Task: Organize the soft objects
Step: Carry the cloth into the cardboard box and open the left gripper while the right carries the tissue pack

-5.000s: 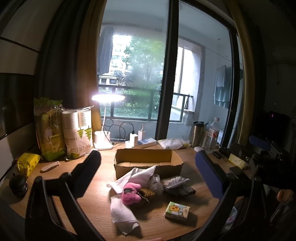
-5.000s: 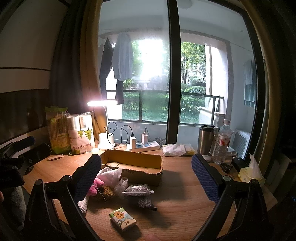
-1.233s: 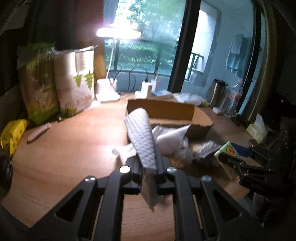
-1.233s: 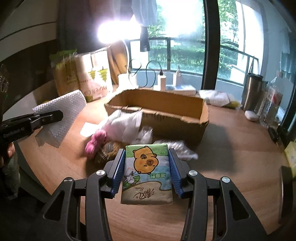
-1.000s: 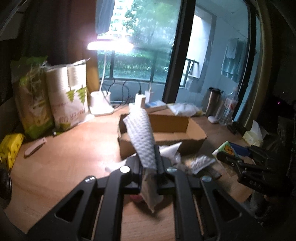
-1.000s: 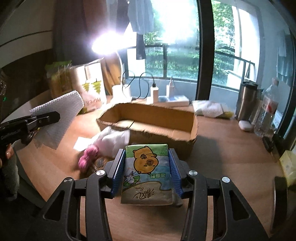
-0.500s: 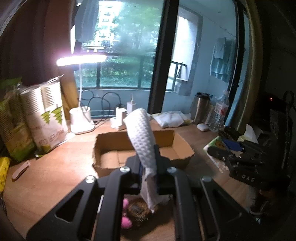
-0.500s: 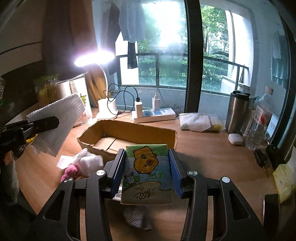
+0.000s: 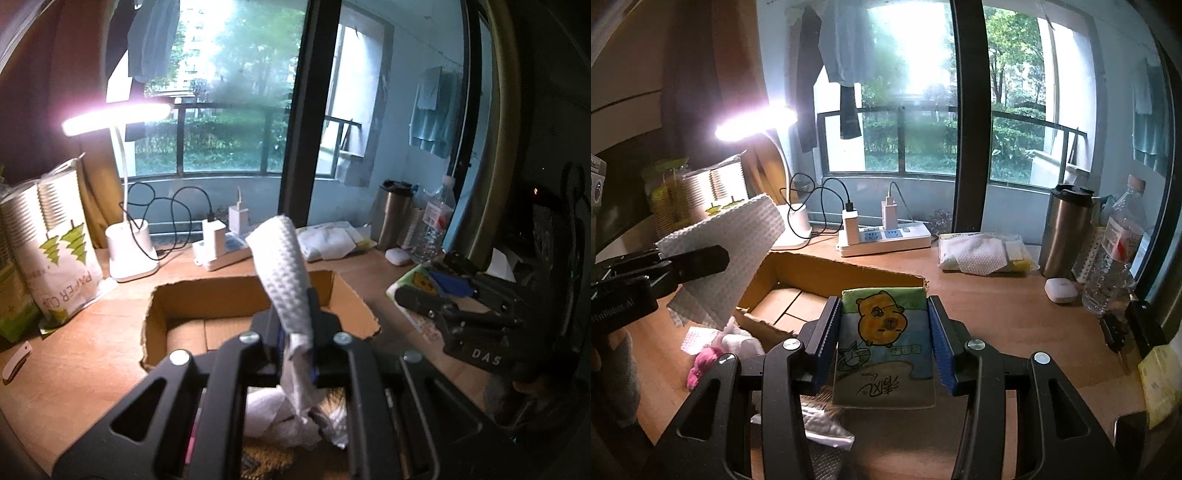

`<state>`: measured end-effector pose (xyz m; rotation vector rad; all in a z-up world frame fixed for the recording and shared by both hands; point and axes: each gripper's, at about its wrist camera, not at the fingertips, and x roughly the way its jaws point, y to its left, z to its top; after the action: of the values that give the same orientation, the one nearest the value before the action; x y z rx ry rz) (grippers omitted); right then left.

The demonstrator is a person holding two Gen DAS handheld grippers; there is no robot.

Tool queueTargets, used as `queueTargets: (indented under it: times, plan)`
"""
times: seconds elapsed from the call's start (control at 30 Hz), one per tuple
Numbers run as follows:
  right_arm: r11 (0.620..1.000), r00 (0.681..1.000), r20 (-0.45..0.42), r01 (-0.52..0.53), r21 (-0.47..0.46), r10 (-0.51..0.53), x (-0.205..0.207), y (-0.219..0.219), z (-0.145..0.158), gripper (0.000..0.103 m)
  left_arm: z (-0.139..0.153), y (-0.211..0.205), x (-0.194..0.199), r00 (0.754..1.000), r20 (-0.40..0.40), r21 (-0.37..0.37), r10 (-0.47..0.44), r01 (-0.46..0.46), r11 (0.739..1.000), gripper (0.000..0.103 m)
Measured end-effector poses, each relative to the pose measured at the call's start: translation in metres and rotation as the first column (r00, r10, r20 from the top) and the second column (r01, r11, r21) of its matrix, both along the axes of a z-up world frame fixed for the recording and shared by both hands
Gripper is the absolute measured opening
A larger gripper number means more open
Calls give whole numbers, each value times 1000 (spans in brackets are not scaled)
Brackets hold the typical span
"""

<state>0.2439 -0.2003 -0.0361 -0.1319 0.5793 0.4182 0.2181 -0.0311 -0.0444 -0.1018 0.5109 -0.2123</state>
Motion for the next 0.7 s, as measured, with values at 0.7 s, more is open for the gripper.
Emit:
queueTargets:
  times: [0.7]
  plan:
    - [1000, 998, -62, 31, -3, -32, 45, -12, -20, 48, -53, -34, 77, 993, -109, -27, -49, 47, 999, 9]
